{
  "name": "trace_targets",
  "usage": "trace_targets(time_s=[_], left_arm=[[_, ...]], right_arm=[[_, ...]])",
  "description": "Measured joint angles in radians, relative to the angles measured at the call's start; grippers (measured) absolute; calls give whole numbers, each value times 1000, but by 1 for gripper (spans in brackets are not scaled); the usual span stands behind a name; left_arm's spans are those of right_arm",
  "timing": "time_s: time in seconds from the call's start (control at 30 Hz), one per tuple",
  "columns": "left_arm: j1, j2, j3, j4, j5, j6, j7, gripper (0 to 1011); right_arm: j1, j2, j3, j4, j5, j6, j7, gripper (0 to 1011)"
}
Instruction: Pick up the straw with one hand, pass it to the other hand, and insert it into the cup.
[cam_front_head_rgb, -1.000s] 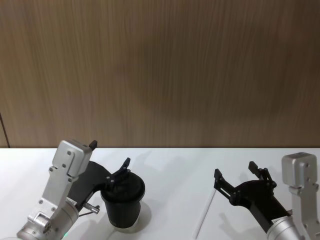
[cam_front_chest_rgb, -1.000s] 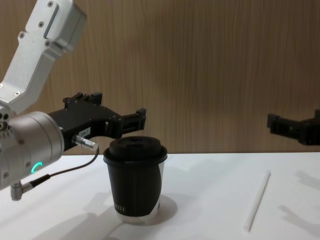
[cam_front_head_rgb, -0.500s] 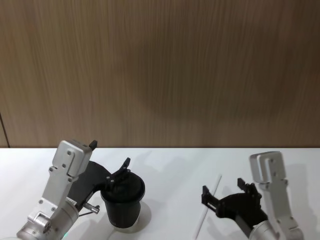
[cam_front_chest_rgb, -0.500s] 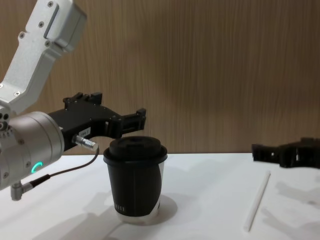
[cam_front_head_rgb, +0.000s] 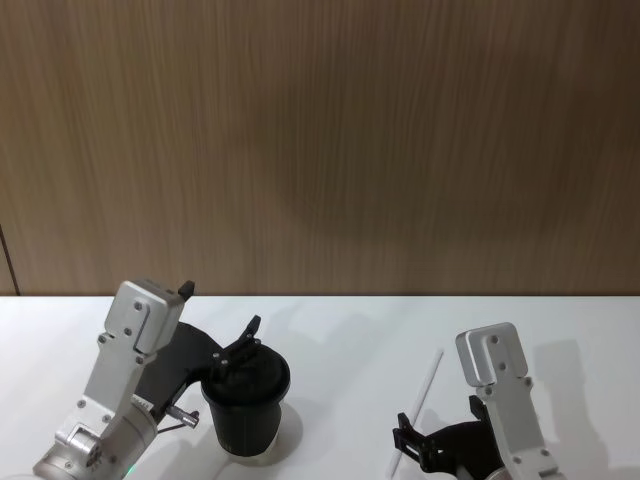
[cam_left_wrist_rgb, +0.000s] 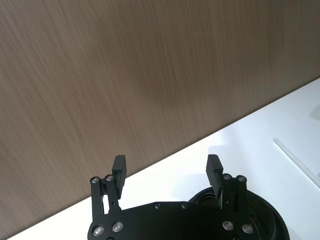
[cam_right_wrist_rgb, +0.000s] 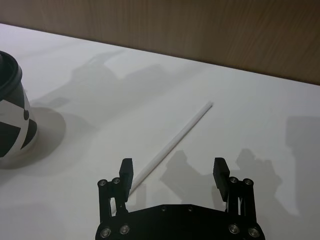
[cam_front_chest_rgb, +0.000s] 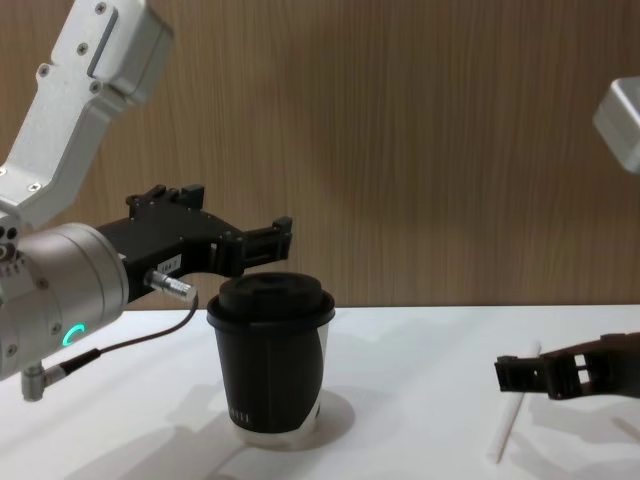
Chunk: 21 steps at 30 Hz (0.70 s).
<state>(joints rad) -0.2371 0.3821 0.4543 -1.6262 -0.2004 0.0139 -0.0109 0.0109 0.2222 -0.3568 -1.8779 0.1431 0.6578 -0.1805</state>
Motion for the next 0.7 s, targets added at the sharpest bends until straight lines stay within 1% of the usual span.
trace_targets(time_s=[0.2,0.37,0.7], left_arm=[[0,0,0,0,0,0,0,1003],[0,0,0,0,0,0,0,1003],[0,0,0,0,0,0,0,1003]], right_arm=[[4,-7,-10,1,-18,26,-14,1001],[12,-10,-16,6,-27,35,-15,1001],[36,-19,-22,30,-27,36,12,1001]])
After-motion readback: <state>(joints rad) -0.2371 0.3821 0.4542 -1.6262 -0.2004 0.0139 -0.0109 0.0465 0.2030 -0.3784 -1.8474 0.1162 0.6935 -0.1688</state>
